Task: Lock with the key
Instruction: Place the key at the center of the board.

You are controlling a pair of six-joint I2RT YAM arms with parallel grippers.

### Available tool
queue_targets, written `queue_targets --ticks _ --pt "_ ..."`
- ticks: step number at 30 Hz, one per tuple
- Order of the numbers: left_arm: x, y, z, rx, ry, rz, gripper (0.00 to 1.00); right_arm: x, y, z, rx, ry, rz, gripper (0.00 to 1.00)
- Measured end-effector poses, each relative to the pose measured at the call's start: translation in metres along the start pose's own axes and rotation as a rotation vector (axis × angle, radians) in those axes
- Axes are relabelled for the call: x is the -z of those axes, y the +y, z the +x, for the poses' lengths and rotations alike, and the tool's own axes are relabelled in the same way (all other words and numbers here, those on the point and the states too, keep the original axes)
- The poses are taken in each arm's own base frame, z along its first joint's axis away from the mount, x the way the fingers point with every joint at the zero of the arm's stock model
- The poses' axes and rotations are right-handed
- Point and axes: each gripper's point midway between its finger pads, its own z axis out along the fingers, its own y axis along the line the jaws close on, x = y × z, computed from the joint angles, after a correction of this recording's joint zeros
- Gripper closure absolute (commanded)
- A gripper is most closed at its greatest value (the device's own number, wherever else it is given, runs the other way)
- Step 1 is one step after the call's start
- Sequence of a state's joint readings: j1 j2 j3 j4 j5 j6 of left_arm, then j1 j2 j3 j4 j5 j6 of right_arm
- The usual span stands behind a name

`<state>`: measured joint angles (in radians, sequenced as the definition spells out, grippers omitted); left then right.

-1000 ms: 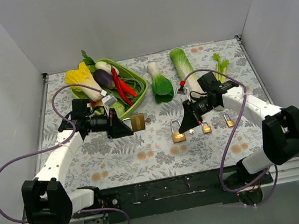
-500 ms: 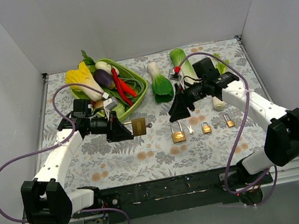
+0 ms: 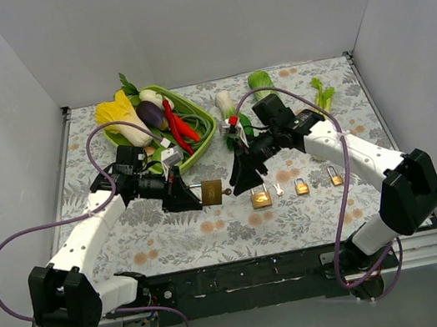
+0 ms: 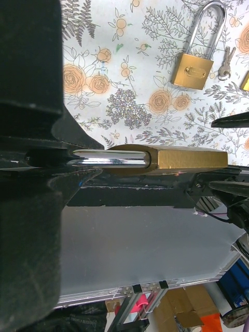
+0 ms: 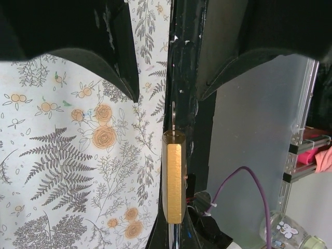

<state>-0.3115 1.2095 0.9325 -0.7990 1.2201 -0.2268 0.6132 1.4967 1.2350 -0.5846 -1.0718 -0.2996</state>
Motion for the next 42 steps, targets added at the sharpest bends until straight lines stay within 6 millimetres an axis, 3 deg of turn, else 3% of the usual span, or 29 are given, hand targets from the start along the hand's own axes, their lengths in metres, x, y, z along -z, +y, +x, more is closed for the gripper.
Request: queue_targets --ticks 7,10,14,29,35,42 --pt "-0.002 -0.001 0.000 -0.010 0.006 0.003 1.00 -0.011 0.009 0.002 -0.013 0.023 -0.042 0.56" --pt "-0.003 -0.002 0.000 -0.015 0.009 0.004 1.00 -0.017 0.011 0.005 -0.035 0.034 -0.061 0.70" --pt "-0.003 -0.003 0.001 -0.020 0.012 0.000 1.00 -0.021 0.012 0.007 -0.057 0.041 -0.080 0.98" --pt "-0.005 -0.001 0.002 -0.054 0.016 0.003 1.00 -0.015 0.011 0.024 -0.023 0.055 -0.089 0.99" --pt "0.003 0.008 0.003 -0.046 0.008 -0.037 1.00 0.005 0.008 0.057 -0.192 0.079 -0.057 0.99" --pt "0.006 0.016 -0.003 -0.016 -0.021 -0.067 1.00 0.009 -0.005 0.059 -0.297 0.043 0.059 0.99"
